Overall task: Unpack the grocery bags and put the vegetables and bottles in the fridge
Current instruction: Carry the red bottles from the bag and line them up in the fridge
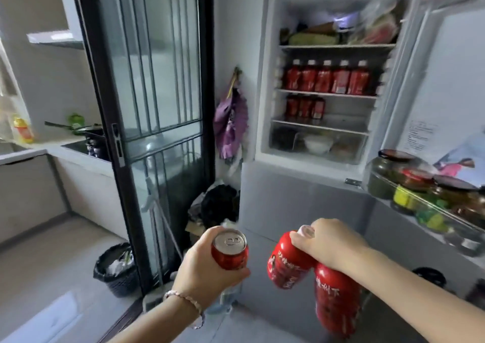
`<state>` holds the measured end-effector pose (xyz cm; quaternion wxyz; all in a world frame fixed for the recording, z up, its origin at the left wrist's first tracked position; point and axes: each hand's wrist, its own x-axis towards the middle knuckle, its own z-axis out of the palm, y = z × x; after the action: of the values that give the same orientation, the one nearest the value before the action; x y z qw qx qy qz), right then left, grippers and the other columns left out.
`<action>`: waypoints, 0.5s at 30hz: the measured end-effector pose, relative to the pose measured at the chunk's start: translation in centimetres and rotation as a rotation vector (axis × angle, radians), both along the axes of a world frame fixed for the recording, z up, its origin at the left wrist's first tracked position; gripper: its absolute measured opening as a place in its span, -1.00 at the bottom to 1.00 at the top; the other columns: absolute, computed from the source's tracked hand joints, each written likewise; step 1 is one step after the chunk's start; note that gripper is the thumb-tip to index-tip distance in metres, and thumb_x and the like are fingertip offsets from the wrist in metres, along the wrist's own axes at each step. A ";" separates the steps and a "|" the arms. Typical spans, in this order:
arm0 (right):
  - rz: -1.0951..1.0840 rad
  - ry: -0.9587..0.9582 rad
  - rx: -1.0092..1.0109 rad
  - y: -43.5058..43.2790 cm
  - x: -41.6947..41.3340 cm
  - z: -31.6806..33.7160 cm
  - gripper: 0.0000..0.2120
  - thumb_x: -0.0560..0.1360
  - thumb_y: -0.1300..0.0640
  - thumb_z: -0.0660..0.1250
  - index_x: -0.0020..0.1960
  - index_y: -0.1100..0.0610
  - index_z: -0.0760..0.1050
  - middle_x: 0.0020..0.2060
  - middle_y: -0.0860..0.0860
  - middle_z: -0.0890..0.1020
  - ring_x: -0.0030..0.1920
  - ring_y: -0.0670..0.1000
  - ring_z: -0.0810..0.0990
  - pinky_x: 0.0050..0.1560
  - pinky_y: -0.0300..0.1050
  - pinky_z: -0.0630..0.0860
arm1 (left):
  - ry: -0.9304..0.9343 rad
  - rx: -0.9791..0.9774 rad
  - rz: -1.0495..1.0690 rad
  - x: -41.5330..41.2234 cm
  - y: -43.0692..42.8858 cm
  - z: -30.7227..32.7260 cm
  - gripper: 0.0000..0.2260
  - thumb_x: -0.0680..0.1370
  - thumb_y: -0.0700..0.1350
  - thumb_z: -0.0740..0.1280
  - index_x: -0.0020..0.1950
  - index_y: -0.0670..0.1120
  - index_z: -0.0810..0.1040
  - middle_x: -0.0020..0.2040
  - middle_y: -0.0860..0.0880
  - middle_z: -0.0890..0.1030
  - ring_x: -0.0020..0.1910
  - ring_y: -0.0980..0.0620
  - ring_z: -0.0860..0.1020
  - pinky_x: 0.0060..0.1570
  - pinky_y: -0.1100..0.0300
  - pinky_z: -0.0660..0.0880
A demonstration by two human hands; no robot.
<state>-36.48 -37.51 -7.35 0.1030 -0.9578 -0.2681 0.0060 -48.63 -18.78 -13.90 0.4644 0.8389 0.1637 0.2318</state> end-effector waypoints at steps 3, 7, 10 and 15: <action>-0.130 0.024 -0.015 1.6 6.7 1.7 -0.53 0.50 -0.25 0.08 -0.41 0.06 0.25 -0.36 -0.04 0.41 -0.14 0.09 0.43 -0.16 -0.13 0.30 | -0.002 0.018 -0.121 8.9 2.5 1.5 -0.48 0.10 -0.07 0.62 -0.07 0.25 0.49 -0.14 0.21 0.62 -0.09 0.28 0.58 -0.05 0.34 0.50; -0.232 0.010 0.062 2.9 15.2 3.9 -0.51 0.49 -0.26 0.07 -0.42 0.07 0.18 -0.44 -0.01 0.33 -0.25 0.09 0.42 -0.23 -0.07 0.32 | -0.037 0.041 -0.228 19.3 4.8 3.9 -0.48 0.13 -0.07 0.62 -0.07 0.24 0.45 -0.12 0.23 0.60 -0.07 0.32 0.54 -0.07 0.42 0.45; -0.324 -0.044 0.126 3.5 20.6 5.4 -0.50 0.46 -0.32 0.09 -0.42 0.06 0.20 -0.46 -0.03 0.36 -0.37 0.01 0.40 -0.38 -0.13 0.25 | -0.080 0.039 -0.284 26.0 5.9 5.0 -0.48 0.15 -0.10 0.62 -0.04 0.21 0.45 -0.11 0.26 0.57 -0.07 0.37 0.51 -0.08 0.49 0.42; -0.373 -0.049 0.199 5.0 29.5 7.4 -0.51 0.49 -0.30 0.09 -0.41 0.05 0.25 -0.45 -0.01 0.42 -0.37 -0.01 0.46 -0.25 -0.12 0.35 | -0.138 0.048 -0.341 36.1 7.0 6.0 -0.48 0.17 -0.11 0.61 -0.02 0.19 0.45 -0.11 0.25 0.57 -0.08 0.40 0.50 -0.17 0.55 0.40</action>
<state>-7.01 -32.50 0.05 0.1898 -0.9759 -0.0877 -0.0630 -12.55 -11.78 -7.94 0.4870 0.8474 -0.0185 0.2106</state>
